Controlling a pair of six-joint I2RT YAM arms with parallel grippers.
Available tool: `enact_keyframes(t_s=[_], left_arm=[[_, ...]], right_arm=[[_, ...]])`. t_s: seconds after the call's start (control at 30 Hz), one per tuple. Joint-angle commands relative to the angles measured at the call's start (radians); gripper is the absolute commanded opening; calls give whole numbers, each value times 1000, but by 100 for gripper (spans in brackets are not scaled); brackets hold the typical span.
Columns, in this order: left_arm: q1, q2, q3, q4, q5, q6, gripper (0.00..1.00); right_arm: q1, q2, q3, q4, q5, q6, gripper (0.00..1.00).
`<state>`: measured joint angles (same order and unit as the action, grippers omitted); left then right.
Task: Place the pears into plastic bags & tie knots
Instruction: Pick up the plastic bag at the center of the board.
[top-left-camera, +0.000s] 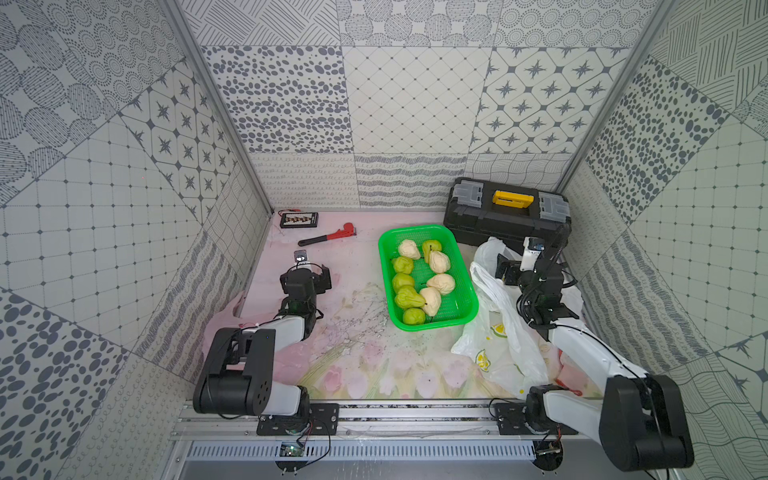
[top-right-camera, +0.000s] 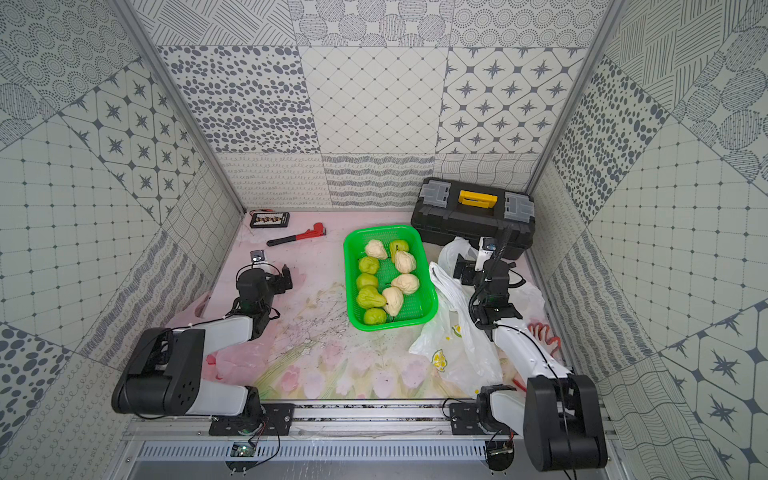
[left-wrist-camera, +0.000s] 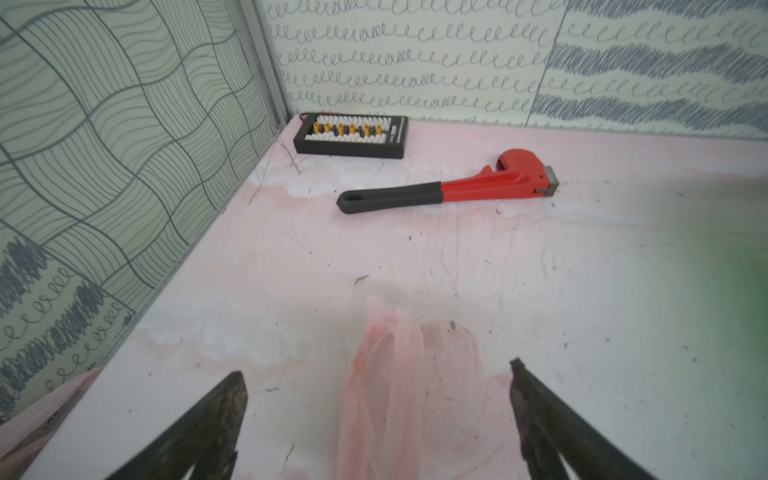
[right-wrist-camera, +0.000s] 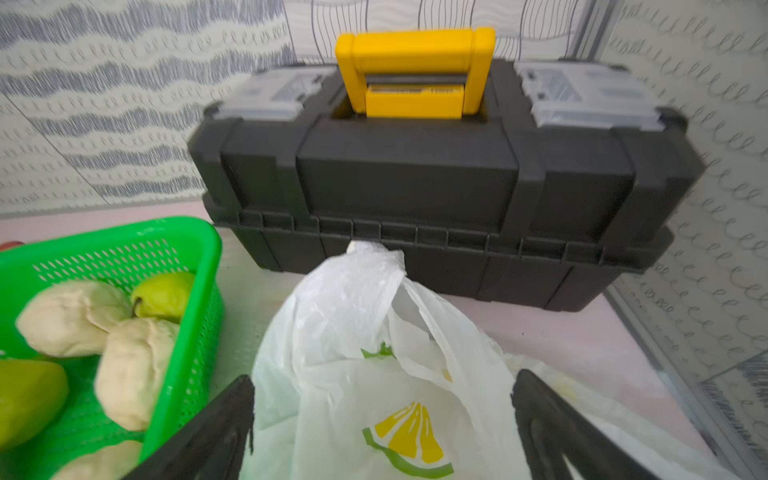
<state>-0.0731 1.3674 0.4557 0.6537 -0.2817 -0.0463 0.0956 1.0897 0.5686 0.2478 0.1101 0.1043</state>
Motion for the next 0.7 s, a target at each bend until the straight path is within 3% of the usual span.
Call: enact_keyframes(t_s=[0.0,0.07,0.17,0.2,0.27,0.3,0.37,0.43,0.47,0.57,0.67], left_arm=[[-33,-173,38,-373,-112,-112,98],[-57,-241,64,-485,-146,-164,98],[-63,-328,124,-645,-143,-249,98],[-64,-347,151,-703,-141,-284,98],[-63,-356,231,-834,-129,-357,98],[-64,-352,278,-894,-102,-385,98],[-62,-330,374,-995,-37,-439,99],[-58,-303,458,-1135,-51,-597,99],[-44,-289,492,-1163,-1,-590,98],[-32,-281,541,-1165,170,-483,79],[-60,-282,575,-1195,243,-465,78]], right_arm=[[70,-81,9,-257,136,80,98],[85,-108,76,-404,151,172,98],[70,-99,202,-629,24,269,98],[55,-95,224,-655,-59,303,98],[-9,-91,231,-622,-366,352,98],[-24,-87,248,-627,-443,382,91],[-23,-83,313,-727,-443,388,87],[-25,-92,379,-853,-356,383,88],[-25,-84,425,-926,-322,364,89],[-24,-34,521,-1087,-326,308,89],[0,-6,529,-1166,-310,303,88]])
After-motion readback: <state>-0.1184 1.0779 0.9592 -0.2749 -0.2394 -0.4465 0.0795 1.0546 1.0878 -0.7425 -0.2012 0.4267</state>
